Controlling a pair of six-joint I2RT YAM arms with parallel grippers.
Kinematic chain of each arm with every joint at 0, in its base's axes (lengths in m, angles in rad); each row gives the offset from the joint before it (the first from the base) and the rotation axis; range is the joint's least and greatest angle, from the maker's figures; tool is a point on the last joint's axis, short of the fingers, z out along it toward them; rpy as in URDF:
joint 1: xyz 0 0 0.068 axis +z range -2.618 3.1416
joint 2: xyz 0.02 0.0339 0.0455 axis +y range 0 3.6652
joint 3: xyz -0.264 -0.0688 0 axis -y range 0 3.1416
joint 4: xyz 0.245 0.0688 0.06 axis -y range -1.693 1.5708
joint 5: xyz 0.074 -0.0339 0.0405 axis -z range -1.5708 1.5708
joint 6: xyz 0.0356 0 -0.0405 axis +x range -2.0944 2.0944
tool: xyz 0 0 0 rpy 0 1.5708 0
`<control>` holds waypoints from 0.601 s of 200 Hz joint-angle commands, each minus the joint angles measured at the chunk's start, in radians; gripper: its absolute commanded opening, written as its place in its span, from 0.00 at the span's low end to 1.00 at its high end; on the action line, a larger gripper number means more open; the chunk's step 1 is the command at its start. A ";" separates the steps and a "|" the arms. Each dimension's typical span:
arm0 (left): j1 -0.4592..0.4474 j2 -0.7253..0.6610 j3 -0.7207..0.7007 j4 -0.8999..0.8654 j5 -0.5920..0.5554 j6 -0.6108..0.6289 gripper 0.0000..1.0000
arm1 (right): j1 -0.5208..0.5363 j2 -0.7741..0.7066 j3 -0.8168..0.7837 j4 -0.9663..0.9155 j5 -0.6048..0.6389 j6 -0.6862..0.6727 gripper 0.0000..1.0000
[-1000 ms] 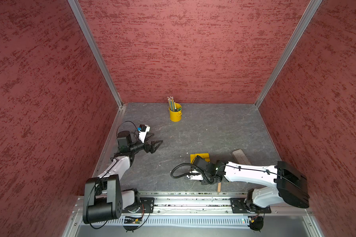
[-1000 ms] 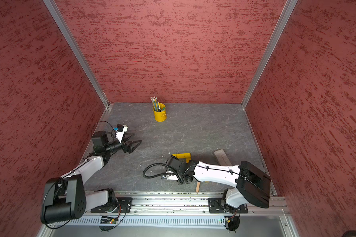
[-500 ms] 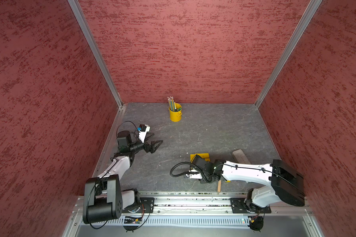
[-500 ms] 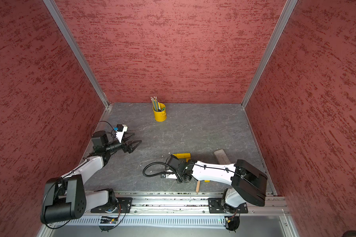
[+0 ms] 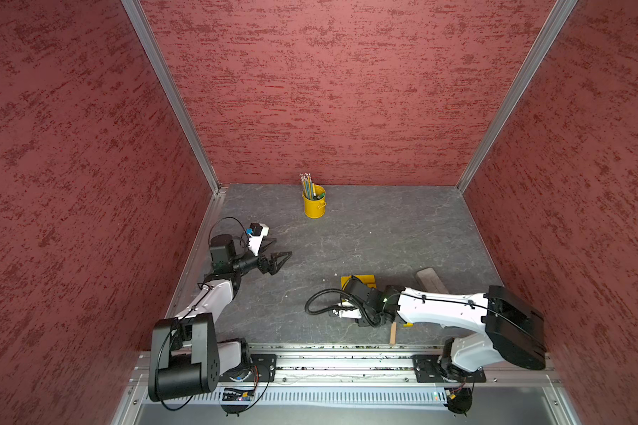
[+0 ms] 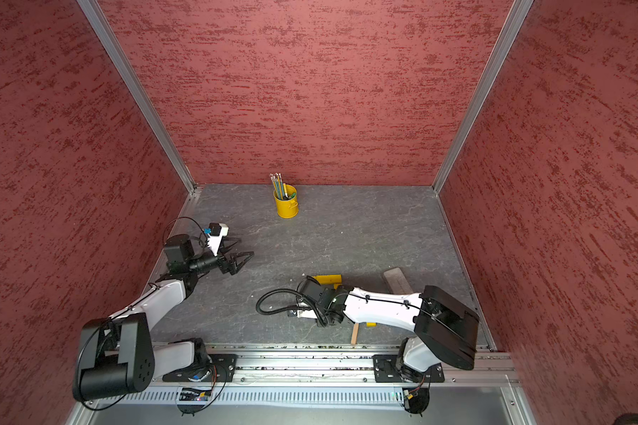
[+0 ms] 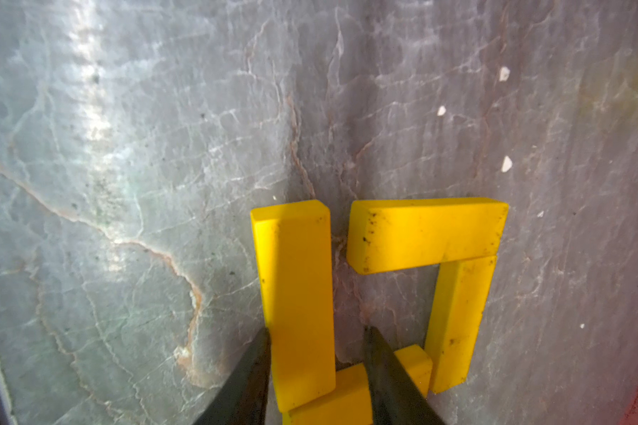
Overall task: Assemble the number 8 with building blocks
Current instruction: Assemble the building block at the center of the board.
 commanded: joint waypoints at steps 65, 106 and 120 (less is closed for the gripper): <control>0.009 -0.003 0.015 0.006 0.013 0.001 1.00 | -0.005 0.016 0.017 0.018 -0.047 -0.007 0.55; 0.009 -0.003 0.016 0.008 0.016 -0.003 1.00 | -0.004 0.023 0.009 0.022 -0.085 -0.002 0.53; 0.009 -0.002 0.021 0.013 0.030 -0.013 1.00 | -0.005 0.028 0.007 0.022 -0.093 -0.005 0.53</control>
